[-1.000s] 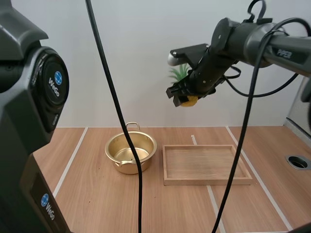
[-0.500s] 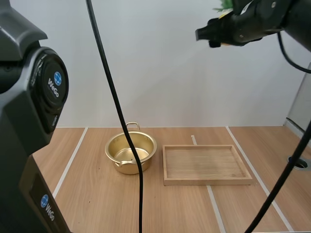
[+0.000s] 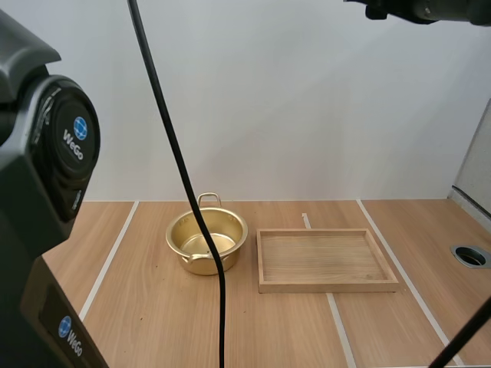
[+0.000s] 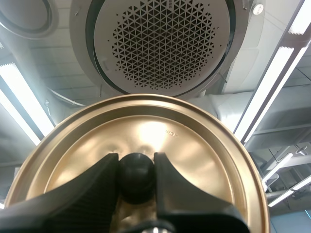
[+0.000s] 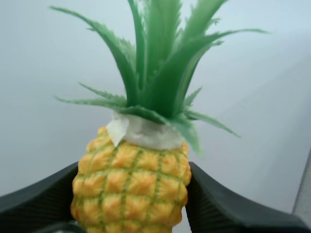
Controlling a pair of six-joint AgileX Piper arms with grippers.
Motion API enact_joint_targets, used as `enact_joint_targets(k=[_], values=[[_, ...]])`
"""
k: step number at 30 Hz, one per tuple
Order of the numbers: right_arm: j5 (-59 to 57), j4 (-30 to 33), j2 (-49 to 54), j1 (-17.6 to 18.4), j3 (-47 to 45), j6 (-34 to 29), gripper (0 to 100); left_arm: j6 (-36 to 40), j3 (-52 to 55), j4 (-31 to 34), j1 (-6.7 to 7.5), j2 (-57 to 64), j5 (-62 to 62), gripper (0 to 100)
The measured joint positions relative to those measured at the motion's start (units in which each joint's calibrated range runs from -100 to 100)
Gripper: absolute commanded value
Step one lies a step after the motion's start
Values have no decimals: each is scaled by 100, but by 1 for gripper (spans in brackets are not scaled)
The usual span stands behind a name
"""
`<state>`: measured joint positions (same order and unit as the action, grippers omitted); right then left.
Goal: Open the pot, put the pineapple inside, and close it
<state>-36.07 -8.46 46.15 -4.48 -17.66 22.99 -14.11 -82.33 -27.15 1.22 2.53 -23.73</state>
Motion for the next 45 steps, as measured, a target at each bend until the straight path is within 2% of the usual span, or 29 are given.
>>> enact_joint_targets(k=[5,9,16,21,32,37,45], values=[[-790,-1626,-820,210,0,1793,0,0,0,0,0,104,164,0],[-1696,-2329,-1479,493,0,2505,0,0,0,87,0,167,742,0],[-2888,-2447,-2207,922,0,3089,0,-79,-15,578,0,288,1412,0],[-3361,-2457,-2584,1150,0,3357,0,-215,-54,641,0,303,1723,0],[-3960,-2506,-3699,1268,0,3723,0,-337,-69,641,0,395,1781,0],[-4390,-2804,-4183,1297,0,4075,0,-337,-80,641,0,405,1821,0],[-4469,-2870,-4716,1708,0,4215,0,-337,-80,641,0,405,1550,0]])
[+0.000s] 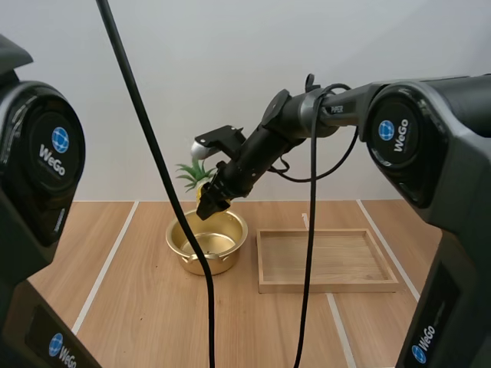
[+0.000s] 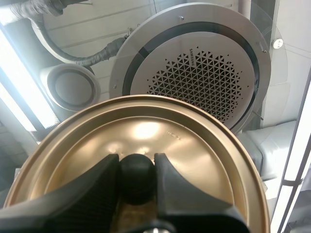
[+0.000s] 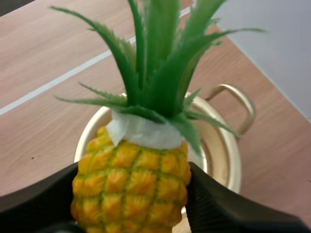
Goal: Open the pot, put the pineapple inside, and close it
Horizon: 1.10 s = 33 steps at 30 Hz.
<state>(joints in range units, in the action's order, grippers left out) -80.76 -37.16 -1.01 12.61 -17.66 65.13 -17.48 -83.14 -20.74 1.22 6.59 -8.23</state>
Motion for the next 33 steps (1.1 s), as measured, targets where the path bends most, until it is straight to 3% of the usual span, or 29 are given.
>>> enact_joint_targets(k=[6,22,33], values=[[14,365,-451,208,0,-59,0,0,0,0,0,0,-90,0],[343,1345,-1199,215,117,-550,0,0,0,0,0,0,-88,0],[-80,1494,-1349,230,295,-974,0,0,0,0,0,0,-88,0]])
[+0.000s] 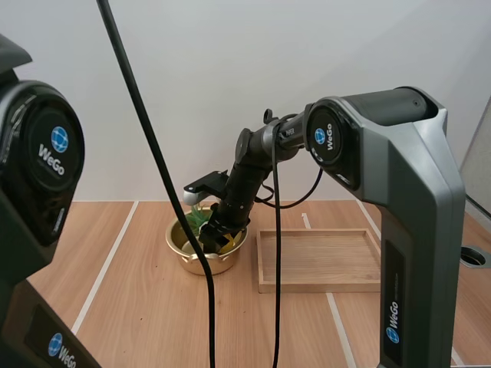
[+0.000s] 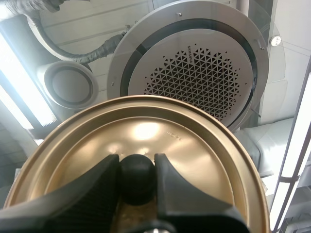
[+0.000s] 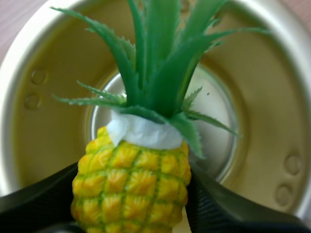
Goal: Open the pot, put the pineapple inside, and close it
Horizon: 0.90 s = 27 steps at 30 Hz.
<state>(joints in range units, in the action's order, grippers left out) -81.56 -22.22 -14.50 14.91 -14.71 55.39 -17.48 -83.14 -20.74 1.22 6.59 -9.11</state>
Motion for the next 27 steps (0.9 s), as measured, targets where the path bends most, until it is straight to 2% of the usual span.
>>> enact_joint_targets(k=[1,3,6,7,20,27], values=[[-42,36,0,0,0,-60,3,0,0,0,0,0,0,0],[-61,115,0,0,14,-165,27,0,0,0,0,0,0,0],[-61,177,0,13,14,-217,87,0,0,0,0,0,0,0],[-61,177,0,13,27,-229,100,0,0,0,0,0,0,0],[-30,354,134,13,188,-89,100,0,0,0,0,0,-306,0],[-7,484,944,0,855,-357,100,0,0,0,0,0,-358,0]])
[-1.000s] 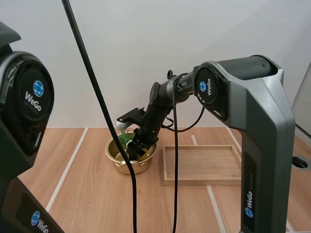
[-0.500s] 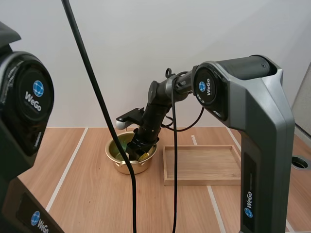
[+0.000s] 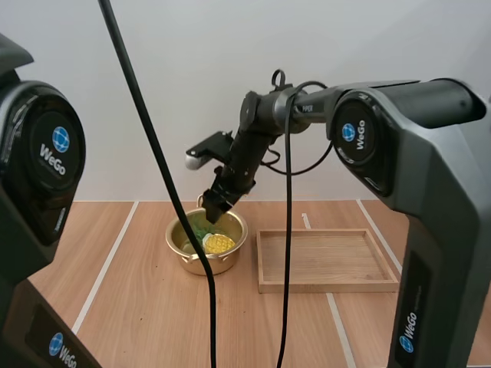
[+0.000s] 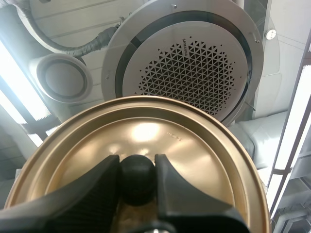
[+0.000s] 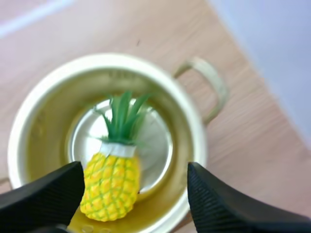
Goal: Open the pot, put the pineapple inside, and close it
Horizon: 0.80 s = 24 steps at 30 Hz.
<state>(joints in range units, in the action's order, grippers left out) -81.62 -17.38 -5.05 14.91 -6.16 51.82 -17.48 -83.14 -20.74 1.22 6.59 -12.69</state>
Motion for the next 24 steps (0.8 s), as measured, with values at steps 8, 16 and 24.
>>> enact_joint_targets(k=[8,16,24], values=[[740,149,1319,-104,480,-548,100,0,0,0,0,0,-275,0],[1820,369,2616,-803,492,-1047,100,0,0,0,0,0,-1219,0],[2129,421,3236,-1323,492,-1143,100,221,0,0,0,-68,-2513,0]])
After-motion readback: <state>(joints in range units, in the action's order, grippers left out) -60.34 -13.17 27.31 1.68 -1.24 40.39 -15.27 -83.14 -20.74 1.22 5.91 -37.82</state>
